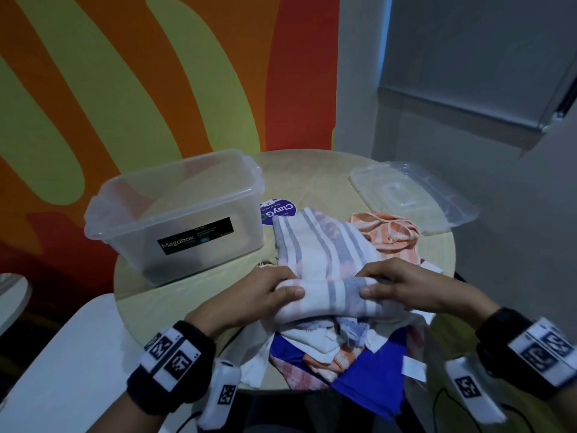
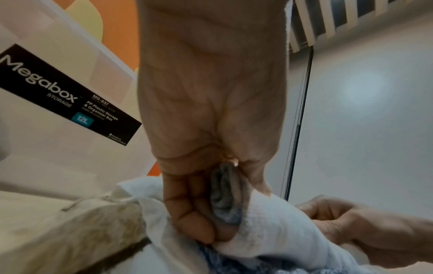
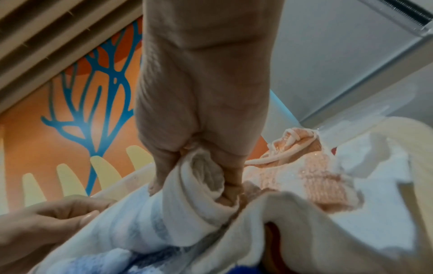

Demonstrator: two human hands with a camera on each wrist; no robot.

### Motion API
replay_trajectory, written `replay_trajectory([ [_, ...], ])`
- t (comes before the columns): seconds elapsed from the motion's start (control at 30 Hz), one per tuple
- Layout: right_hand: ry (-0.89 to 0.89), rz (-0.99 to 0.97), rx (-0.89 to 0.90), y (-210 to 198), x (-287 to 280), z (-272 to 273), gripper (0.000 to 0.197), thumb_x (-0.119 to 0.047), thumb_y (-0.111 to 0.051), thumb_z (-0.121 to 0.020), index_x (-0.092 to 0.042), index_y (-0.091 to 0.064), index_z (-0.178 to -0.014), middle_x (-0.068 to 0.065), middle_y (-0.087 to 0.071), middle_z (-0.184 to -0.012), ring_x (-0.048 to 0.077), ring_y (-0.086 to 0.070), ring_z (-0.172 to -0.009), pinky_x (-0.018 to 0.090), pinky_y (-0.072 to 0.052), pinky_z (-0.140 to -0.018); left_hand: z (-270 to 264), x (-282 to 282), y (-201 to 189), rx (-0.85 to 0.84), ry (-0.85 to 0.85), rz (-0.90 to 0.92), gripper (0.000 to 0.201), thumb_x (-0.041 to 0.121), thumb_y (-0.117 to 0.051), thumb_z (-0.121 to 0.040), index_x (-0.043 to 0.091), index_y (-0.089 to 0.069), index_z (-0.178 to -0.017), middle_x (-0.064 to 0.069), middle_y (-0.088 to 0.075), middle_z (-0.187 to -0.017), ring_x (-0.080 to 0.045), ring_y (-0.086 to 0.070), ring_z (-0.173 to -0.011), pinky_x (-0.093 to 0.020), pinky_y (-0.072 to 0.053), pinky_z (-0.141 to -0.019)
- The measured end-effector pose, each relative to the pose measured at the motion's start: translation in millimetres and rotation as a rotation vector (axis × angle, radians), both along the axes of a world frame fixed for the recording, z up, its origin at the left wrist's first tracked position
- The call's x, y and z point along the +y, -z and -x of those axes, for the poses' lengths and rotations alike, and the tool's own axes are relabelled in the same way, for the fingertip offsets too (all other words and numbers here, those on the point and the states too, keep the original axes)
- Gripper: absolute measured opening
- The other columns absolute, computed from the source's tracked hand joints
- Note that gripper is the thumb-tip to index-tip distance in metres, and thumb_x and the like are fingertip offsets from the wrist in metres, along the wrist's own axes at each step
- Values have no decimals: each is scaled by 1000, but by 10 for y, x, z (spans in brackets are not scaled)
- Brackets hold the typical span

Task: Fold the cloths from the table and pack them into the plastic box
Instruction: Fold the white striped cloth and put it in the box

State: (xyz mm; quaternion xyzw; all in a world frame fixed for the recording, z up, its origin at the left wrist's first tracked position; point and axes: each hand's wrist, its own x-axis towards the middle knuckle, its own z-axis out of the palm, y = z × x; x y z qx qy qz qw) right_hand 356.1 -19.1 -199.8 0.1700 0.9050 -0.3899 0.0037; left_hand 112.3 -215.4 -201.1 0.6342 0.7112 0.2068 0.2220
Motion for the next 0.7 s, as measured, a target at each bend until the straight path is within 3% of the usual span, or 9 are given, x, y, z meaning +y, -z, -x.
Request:
replay_trajectory([
  [0.1, 11, 69, -6, 67, 56, 70, 22, -37, -63, -99, -19, -72, -107, 1, -72, -104, 21, -66, -99, 44, -52, -93, 16, 80, 17, 6, -42, 66, 27, 49, -54, -101, 24, -59, -93, 3, -63, -94, -16, -59, -90, -37, -46, -80],
  [0.2, 31, 122, -28, 119, 80, 99, 27, -48, -64, -97, -24, -70, -109, 2, -72, -109, 21, -66, -104, 45, -50, -99, -38, 162, -54, 98, -92, 142, 31, 50, -56, -101, 20, -56, -93, -1, -63, -88, -20, -60, -83, -37, -47, -73],
  [0.27, 57, 155, -41, 173, 103, 104, 34, -57, -63, -92, -27, -69, -107, 7, -70, -111, 25, -64, -106, 48, -50, -99, -132, 188, -160, 306, -114, 146, 33, 55, -59, -97, 22, -53, -95, -3, -63, -91, -26, -60, -87, -39, -48, -73],
  [0.37, 77, 235, -54, 216, 129, 121, 26, -42, -62, -99, -19, -66, -108, 7, -69, -110, 19, -65, -102, 36, -50, -95, -348, 213, -350, 615, -76, 3, 33, 51, -60, -95, 21, -56, -107, -3, -62, -108, -27, -58, -103, -39, -46, -79],
  [0.43, 91, 294, -77, 223, 138, 128, 24, -36, -60, -101, -13, -63, -108, 3, -68, -100, 9, -63, -89, 23, -50, -82, -519, 241, -386, 634, 46, -35, 39, 51, -62, -94, 18, -60, -114, -2, -60, -114, -25, -54, -107, -40, -46, -84],
  [0.53, 124, 341, -95, 183, 102, 149, 17, -27, -58, -103, -11, -61, -103, -8, -61, -83, -4, -56, -69, 11, -43, -64, -645, 321, -238, 713, 150, 48, 39, 50, -66, -93, 15, -60, -109, -5, -58, -110, -27, -53, -105, -41, -41, -80],
  [0.63, 136, 272, -97, 157, 85, 148, 14, -26, -59, -103, -13, -61, -101, -16, -61, -74, -8, -53, -61, 9, -41, -60, -540, 399, -110, 614, 135, 11, 24, 39, -62, -96, 15, -60, -92, -6, -60, -98, -30, -57, -97, -38, -36, -70],
  [0.7, 123, 90, -100, 140, 94, 148, 15, -33, -62, -101, -18, -62, -100, -15, -64, -76, -2, -57, -67, 17, -43, -66, -452, 451, -74, 507, 118, -15, 21, 35, -60, -96, 16, -61, -86, -6, -65, -93, -31, -60, -93, -36, -36, -65],
])
